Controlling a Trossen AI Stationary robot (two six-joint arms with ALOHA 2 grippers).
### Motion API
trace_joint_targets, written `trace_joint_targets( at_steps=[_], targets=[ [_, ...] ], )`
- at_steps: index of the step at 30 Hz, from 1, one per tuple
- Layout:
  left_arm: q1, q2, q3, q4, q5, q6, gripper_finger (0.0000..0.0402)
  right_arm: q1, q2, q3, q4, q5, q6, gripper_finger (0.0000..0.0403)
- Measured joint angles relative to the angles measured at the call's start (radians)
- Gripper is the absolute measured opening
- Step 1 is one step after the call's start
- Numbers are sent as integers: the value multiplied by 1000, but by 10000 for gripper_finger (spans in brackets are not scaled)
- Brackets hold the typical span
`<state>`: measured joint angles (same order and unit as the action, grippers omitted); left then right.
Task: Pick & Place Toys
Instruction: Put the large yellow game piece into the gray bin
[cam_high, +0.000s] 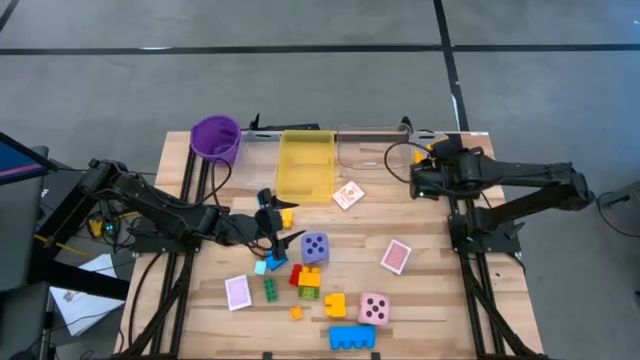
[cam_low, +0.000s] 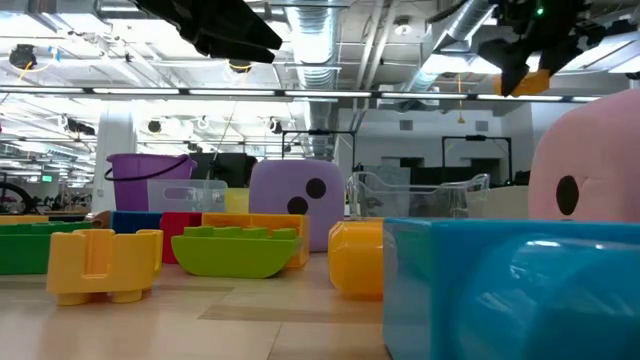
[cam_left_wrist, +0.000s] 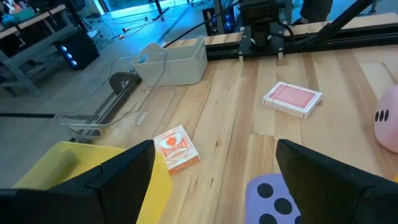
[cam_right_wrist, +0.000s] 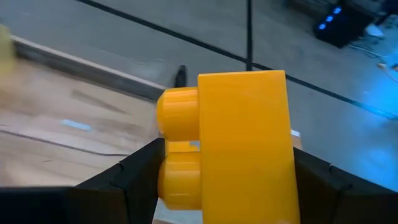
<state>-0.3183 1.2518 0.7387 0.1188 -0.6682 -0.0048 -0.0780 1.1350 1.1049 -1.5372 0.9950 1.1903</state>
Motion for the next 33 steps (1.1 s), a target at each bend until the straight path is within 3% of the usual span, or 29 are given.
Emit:
trace_joint_targets(
  at_steps=[10, 25, 33],
  targets=[
    [0, 0, 0, -29, 1, -4, 328, -205, -3, -21, 74, -55, -153, 257],
    [0, 0, 0, -30, 0, -4, 328, -613, -2, -255, 589, -394, -653, 258],
    [0, 0, 0, -29, -1, -28, 328, -686, -2, -289, 697, -448, -732, 324]
  ],
)
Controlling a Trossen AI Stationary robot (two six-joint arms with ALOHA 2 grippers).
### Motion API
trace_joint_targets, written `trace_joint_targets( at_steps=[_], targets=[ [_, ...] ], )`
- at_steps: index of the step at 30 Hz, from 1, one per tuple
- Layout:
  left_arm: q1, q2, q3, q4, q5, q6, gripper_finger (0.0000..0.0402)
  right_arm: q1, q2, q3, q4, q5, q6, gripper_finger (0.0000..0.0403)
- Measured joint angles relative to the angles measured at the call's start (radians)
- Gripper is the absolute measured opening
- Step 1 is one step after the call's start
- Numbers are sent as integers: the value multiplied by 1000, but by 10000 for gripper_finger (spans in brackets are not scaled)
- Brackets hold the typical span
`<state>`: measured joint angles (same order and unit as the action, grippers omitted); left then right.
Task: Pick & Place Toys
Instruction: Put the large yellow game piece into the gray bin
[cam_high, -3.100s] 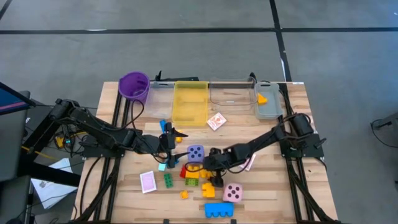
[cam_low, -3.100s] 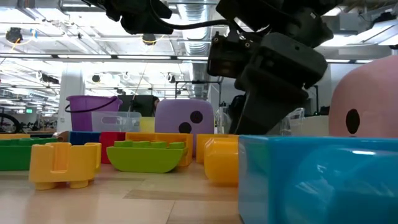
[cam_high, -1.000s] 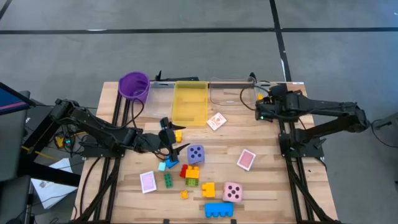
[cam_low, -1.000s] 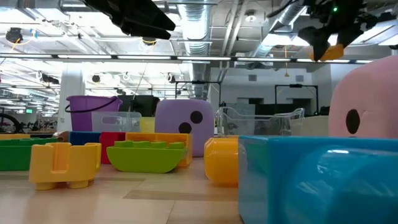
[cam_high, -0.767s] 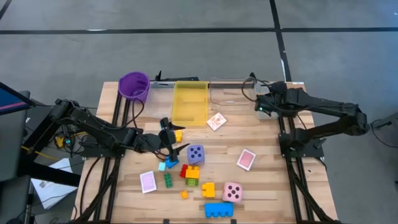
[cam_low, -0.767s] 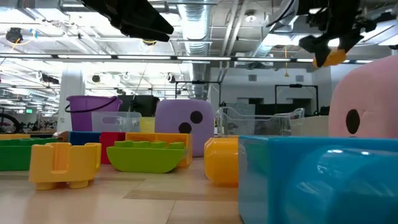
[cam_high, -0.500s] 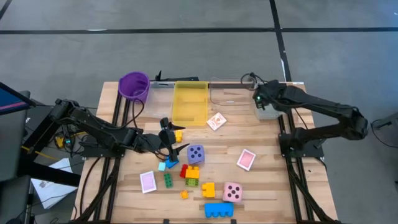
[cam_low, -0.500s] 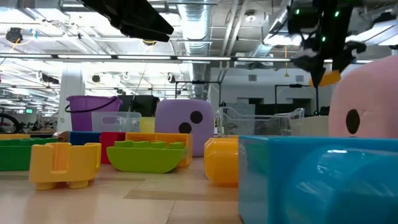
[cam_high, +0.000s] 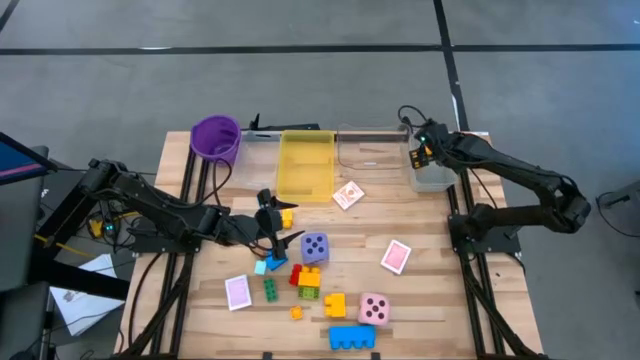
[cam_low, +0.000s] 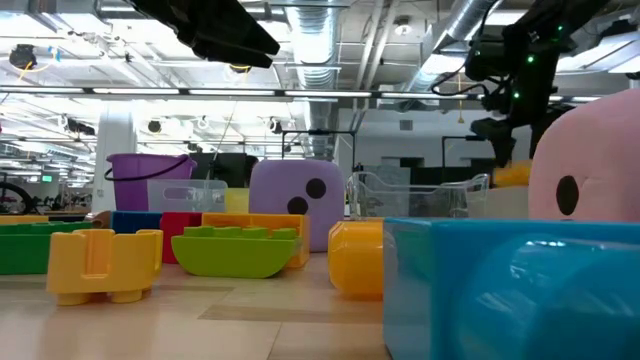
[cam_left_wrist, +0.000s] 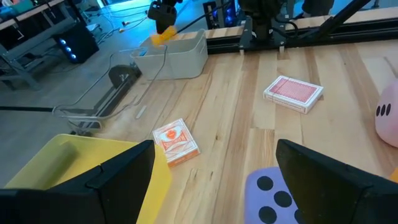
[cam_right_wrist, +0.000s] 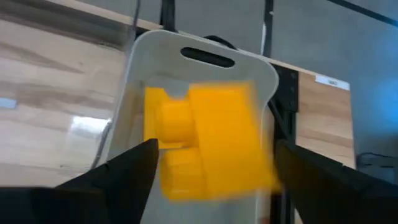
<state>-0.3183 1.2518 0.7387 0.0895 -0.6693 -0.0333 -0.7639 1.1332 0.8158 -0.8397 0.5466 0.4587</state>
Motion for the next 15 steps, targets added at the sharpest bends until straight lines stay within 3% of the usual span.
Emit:
trace_joint_targets(
  at_steps=[8, 15],
  targets=[
    [0, 0, 0, 2, 0, -10, 328, 70, -12, 0, 78, 5, -51, 344],
    [0, 0, 0, 69, 0, -9, 328, 341, -78, -1, 131, 71, -38, 327]
  ],
)
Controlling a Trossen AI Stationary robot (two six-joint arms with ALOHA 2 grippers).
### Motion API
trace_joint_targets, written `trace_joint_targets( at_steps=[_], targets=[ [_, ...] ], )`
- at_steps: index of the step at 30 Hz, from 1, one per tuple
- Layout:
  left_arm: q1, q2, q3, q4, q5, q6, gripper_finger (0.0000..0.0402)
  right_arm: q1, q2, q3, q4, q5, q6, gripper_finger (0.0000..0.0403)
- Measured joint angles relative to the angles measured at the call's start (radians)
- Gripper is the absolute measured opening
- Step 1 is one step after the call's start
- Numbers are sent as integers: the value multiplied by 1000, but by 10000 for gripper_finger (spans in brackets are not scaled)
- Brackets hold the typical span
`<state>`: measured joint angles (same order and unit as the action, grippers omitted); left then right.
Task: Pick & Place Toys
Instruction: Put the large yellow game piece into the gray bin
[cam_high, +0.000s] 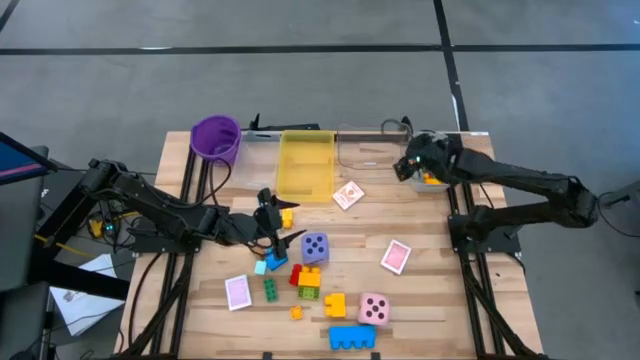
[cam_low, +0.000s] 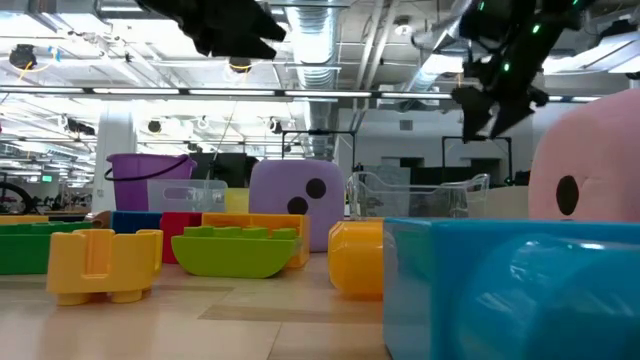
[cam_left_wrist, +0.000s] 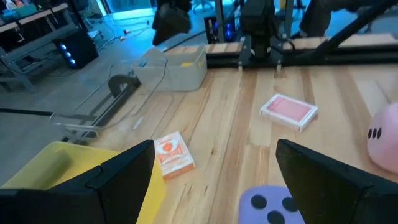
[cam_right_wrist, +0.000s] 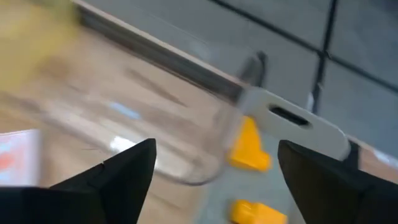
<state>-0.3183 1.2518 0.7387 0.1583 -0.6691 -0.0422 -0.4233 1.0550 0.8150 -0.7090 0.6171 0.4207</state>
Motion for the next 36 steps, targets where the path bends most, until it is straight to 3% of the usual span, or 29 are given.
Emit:
trace_joint_targets(
  at_steps=[10, 17, 28, 36],
  targets=[
    [0, 0, 0, 85, 39, 10, 328, 419, -32, 0, 0, 150, 156, 319],
    [-1, 0, 0, 128, 317, 10, 328, 636, 35, 0, 35, 177, 243, 319],
    [-2, 68, 0, 197, 330, 20, 328, 846, 267, 0, 164, 302, 373, 319],
    [-2, 251, 9, 246, 363, 120, 328, 896, 501, 2, 549, 327, 178, 319]
  ],
)
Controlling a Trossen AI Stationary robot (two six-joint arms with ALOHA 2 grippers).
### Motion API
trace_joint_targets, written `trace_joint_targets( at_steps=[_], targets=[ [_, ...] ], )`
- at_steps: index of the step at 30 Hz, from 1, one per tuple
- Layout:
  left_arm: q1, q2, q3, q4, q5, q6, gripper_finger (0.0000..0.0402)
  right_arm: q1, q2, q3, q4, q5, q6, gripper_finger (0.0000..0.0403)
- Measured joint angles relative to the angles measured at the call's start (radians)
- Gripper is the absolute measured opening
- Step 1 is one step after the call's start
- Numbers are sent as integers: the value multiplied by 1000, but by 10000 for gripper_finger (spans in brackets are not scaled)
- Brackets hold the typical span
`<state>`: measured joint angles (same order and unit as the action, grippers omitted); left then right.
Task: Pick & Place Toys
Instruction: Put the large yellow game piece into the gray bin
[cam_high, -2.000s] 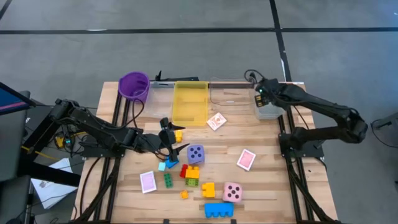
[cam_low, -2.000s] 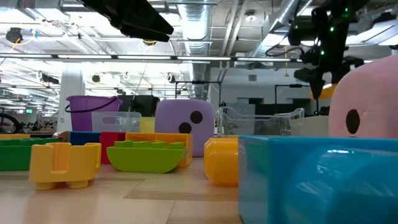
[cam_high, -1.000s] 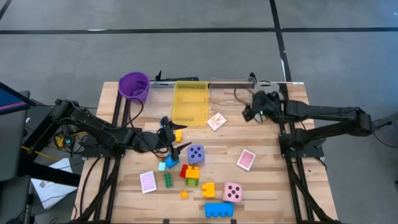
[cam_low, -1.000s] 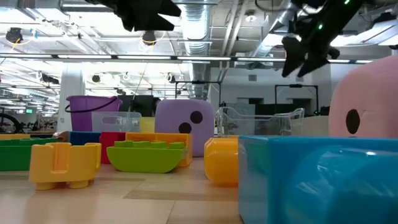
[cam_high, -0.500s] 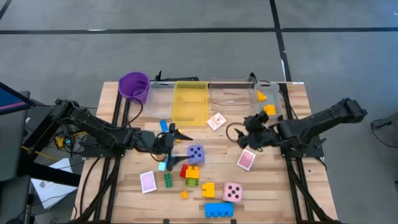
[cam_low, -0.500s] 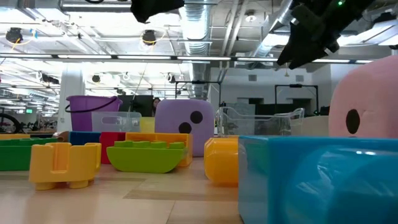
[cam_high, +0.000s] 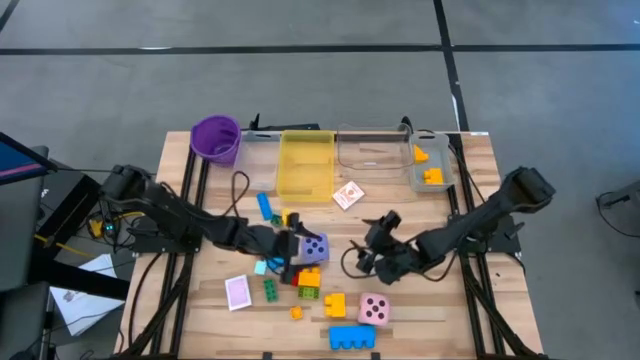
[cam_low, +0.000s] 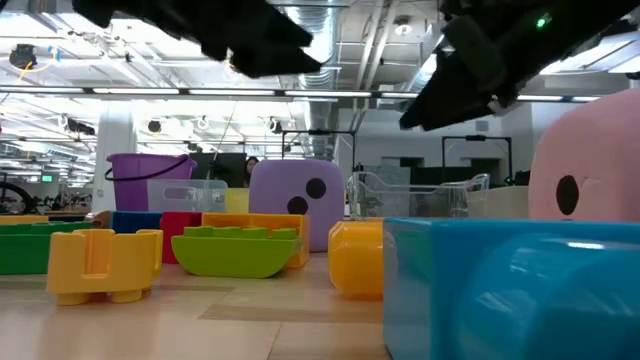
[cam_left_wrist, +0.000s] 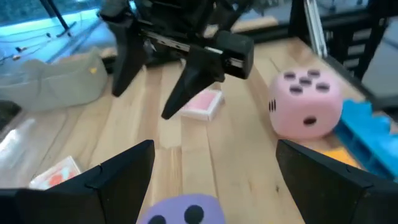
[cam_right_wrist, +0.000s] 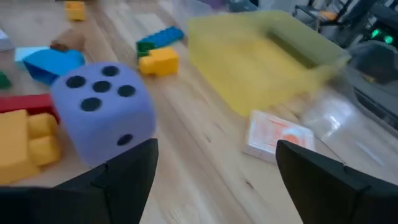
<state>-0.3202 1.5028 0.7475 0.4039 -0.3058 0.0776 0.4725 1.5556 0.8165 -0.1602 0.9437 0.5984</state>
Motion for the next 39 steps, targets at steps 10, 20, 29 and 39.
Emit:
trace_joint_targets(
  at_steps=[10, 20, 29, 39],
  targets=[
    [0, 101, 75, -43, 25, 77, 328, 6, 63, -1, 72, -30, -33, 319],
    [-38, 134, 105, -192, 100, -81, 328, 32, 68, -2, 90, -30, -33, 319],
    [-108, 165, 106, -243, 100, -158, 328, 31, 68, -1, 91, -30, -31, 319],
    [-103, 276, 103, -275, 94, -196, 328, 29, 68, -1, 91, -30, -31, 319]
  ],
)
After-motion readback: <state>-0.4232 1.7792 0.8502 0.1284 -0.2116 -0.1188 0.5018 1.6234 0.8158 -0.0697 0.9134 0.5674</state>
